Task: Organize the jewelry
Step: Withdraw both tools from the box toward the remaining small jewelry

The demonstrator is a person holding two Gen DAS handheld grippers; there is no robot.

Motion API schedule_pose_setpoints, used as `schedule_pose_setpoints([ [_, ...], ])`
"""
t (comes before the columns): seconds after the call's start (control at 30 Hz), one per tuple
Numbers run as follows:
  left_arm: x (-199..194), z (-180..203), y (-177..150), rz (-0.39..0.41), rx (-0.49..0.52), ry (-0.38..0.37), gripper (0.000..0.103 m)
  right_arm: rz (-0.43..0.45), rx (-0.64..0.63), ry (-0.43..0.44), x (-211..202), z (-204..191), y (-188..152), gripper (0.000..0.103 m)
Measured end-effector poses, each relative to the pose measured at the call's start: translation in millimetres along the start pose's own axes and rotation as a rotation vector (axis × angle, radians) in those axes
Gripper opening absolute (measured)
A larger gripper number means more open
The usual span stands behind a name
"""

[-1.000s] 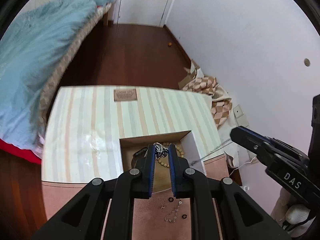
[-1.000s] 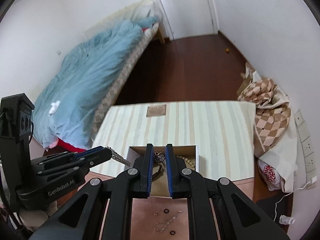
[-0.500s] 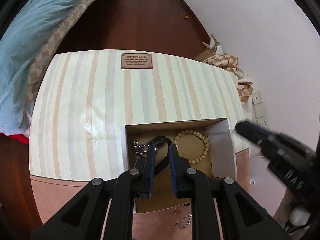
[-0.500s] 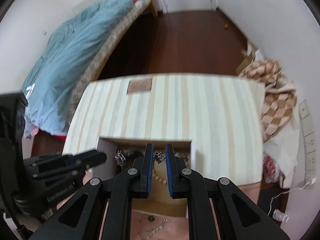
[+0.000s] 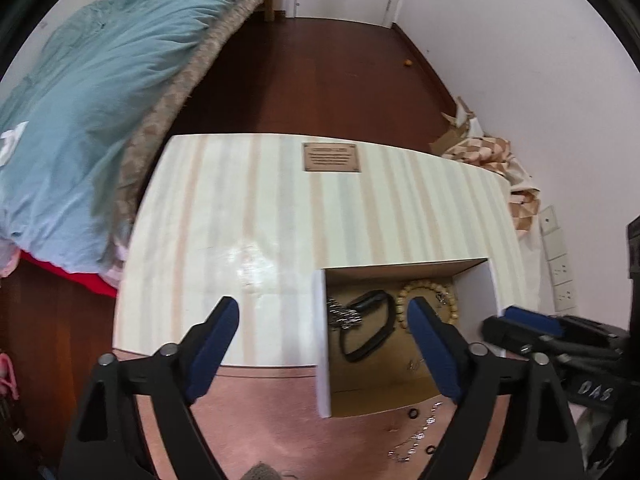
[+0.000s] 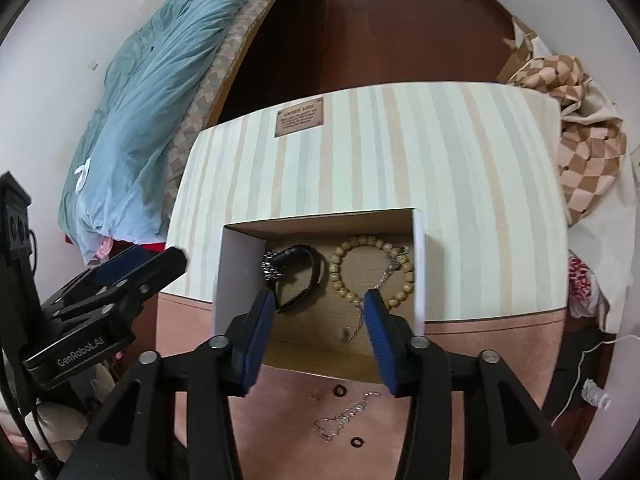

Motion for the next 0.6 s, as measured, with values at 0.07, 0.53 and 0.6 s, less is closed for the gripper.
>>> schedule_pose_setpoints([
  [0.07,-5.6,-6.1,-3.5,0.024,0.003,0.033,0.087,0.032,-0.021,-0.072,-7.0,4.6,-0.9,0.074],
  [0.53,-21.6,-16.1,-46.9,0.121,0.022,0.164,0.102,0.147,-0.081,-0.444,-23.7,27.7,-40.9,0.099],
  [0.6,-23.1,-14.3,-50.6,0.119,0.024,0.161,0.102,0.150,-0.086,-0.449,-25.3,25.0,-45.1,0.099],
])
Point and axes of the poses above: each gripper's, at about its wrist camera, not at the fingertips, and x roughly the way its jaws point, z to its right, y to its top, the point moved 9 cm from there along x, roughly the way its jaws point, and after that the axes turned 2 degrees about -x, right-handed, at the moved point
